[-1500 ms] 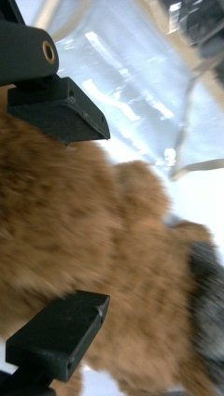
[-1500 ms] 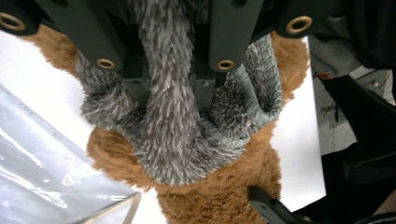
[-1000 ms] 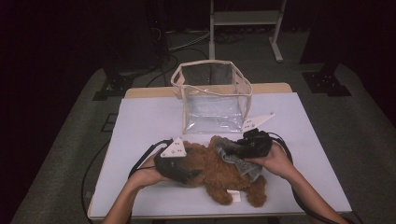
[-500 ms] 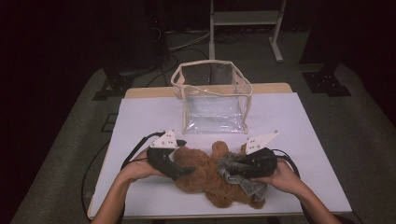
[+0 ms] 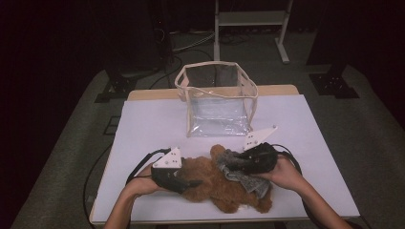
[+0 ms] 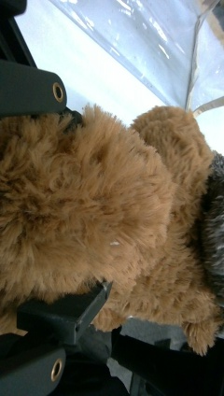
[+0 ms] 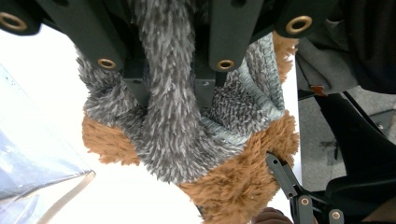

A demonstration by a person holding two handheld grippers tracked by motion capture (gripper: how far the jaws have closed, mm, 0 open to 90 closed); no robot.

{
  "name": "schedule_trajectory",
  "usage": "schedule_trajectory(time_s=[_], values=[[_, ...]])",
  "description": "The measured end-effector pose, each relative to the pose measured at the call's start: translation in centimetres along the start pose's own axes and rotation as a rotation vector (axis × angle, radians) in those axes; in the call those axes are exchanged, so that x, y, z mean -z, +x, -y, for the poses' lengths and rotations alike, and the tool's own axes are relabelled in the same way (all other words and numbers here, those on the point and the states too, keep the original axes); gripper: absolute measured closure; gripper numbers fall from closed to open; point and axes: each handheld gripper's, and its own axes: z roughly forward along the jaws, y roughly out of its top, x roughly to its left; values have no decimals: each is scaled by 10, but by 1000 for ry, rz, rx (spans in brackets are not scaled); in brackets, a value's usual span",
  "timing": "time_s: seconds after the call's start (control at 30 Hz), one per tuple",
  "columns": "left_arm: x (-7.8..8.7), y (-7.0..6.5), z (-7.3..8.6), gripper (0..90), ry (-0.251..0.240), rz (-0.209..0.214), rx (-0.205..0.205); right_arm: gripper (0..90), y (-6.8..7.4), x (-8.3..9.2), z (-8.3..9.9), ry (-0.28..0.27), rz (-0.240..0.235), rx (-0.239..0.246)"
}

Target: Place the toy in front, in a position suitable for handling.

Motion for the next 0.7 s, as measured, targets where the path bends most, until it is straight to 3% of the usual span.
schedule_trajectory(time_s=[0.07, 0.13, 0.17, 0.23, 0.33, 0.47, 0.5, 0.57, 0.63, 0.67, 0.7], values=[[1, -3, 0, 338, 1, -5, -7, 742, -5, 7, 5, -5, 10, -18], [2, -6, 0, 337, 2, -10, -16, 742, -21, 22, 20, -8, 68, -71], [2, -7, 0, 337, -1, -13, -15, 742, -21, 22, 20, -8, 68, -71], [4, -10, 1, 336, -7, -10, -20, 742, -35, 32, 33, -7, 86, -127], [4, -10, 3, 335, -19, -8, -15, 741, -37, 35, 36, -16, 77, -151], [3, -11, 1, 335, -19, -14, -26, 742, -27, 29, 25, -27, 35, -124], [2, -12, 1, 333, -19, -17, -29, 742, -18, 18, 12, -23, -2, -86], [2, -12, 0, 332, -23, -21, -38, 742, -14, 13, 7, -22, -13, -74], [2, -12, 0, 327, -20, -24, -41, 741, 1, -6, -14, -11, -45, -13], [2, -12, 0, 327, -18, -25, -43, 741, 1, -6, -14, -11, -45, -13], [2, -12, 0, 325, -16, -26, -41, 741, 8, -13, -20, -4, -59, 20]])
